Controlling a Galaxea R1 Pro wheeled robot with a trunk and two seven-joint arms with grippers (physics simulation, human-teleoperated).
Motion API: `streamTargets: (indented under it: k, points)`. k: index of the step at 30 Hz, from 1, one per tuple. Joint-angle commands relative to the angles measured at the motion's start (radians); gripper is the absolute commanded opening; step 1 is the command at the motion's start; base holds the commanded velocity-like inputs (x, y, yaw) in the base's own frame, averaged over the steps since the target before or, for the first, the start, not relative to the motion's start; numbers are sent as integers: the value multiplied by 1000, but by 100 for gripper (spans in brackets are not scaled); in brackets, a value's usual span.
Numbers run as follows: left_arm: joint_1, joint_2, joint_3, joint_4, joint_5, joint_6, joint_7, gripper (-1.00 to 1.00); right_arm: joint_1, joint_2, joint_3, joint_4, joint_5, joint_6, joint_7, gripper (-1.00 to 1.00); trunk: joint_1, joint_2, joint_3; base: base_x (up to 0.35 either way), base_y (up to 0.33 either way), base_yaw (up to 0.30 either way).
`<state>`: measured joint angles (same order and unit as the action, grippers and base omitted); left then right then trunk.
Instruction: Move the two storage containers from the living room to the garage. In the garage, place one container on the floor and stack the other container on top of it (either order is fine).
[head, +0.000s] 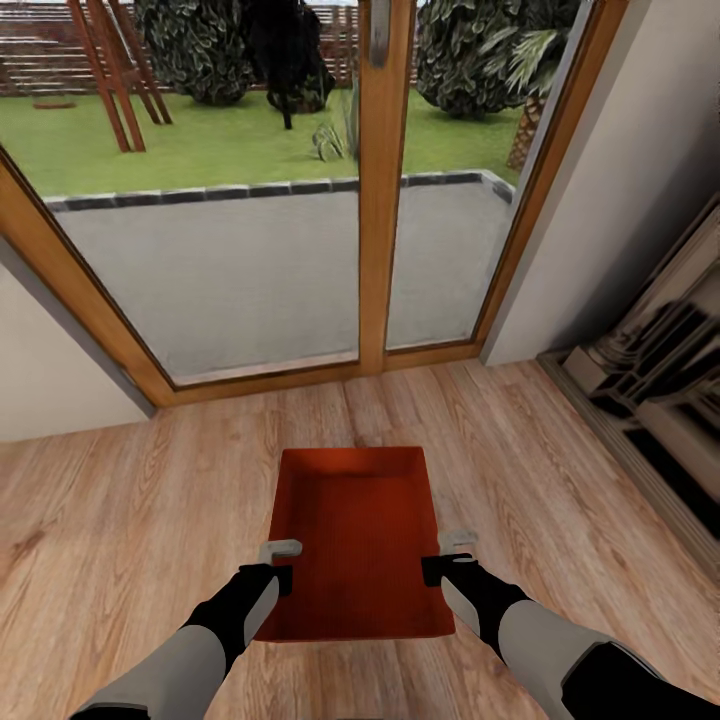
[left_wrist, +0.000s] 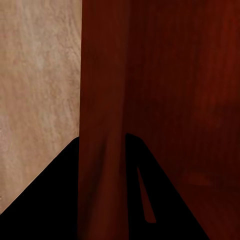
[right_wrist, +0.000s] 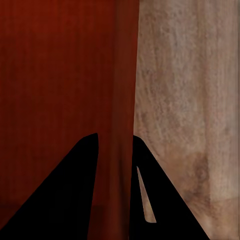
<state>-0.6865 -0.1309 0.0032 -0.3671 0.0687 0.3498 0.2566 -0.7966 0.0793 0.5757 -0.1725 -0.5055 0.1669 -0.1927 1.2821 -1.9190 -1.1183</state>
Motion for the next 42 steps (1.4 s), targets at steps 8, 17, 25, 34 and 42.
streamTargets:
  k: [8, 17, 25, 34, 42]
  points:
    - [1, 2, 1, 2, -7, 9, 9, -100, -1, -1, -4, -4, 16, -30, -7, -100, -31, 56, 25, 0, 0, 0]
    - [1, 2, 1, 2, -7, 9, 9, -100, -1, -1, -4, -4, 16, -30, -7, -100, -65, 119, 53, 0, 0, 0]
    - [1, 2, 1, 1, -7, 9, 7, -100, -1, -1, -4, -4, 16, -30, -5, -100, -96, 175, 78, 0, 0, 0]
    - [1, 2, 1, 1, -7, 9, 7, -100, -1, -1, -4, -4, 16, -30, -6, -100, -131, 238, 106, 0, 0, 0]
    - [1, 2, 1, 1, -7, 9, 7, -100, -1, -3, -4, -4, 17, -26, -7, -100, -161, 294, 131, 0, 0, 0]
